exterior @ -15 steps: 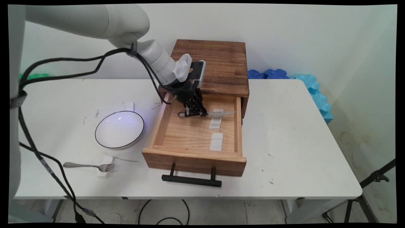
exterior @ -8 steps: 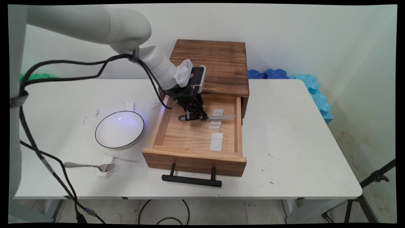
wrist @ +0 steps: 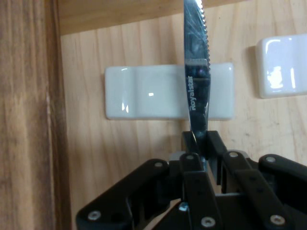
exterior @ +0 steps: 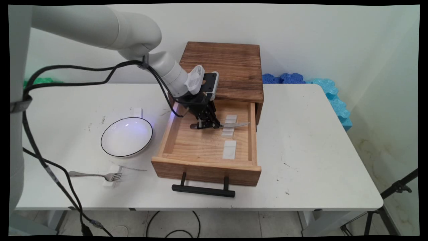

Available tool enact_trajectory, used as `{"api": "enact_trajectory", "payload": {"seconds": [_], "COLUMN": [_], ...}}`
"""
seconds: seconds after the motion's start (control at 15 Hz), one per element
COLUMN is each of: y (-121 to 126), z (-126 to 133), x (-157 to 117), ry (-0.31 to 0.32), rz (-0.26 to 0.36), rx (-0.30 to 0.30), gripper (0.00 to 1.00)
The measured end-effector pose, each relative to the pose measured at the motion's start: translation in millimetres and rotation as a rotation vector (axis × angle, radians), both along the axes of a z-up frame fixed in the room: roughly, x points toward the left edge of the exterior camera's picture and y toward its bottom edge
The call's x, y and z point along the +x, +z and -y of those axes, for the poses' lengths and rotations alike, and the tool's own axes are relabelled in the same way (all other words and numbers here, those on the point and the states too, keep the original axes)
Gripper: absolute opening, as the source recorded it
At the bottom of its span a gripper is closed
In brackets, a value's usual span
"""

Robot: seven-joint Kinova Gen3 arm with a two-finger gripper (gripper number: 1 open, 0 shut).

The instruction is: Place the picked object into the drawer

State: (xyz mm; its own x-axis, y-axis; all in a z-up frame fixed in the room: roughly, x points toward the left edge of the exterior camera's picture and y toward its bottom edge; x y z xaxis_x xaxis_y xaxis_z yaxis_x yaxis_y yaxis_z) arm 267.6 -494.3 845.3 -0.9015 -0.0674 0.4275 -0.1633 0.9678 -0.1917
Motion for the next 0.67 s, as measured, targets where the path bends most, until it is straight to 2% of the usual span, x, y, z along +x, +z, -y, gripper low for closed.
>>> {"api": "enact_trajectory", "payload": {"seconds": [0.13,0.2,0.67], "y": [-1.2,-2.2,-3.9], "z": [0.5,0.8,2.2], "x": [-0.2,-0.6,-3.3], "ry": [0.001,0.001,0.001], "rz": [-0.001,-0.003,-0.012], "rx": [-0.001,-0.001,-0.009], "gripper": [0.0,1.0,1.0]}}
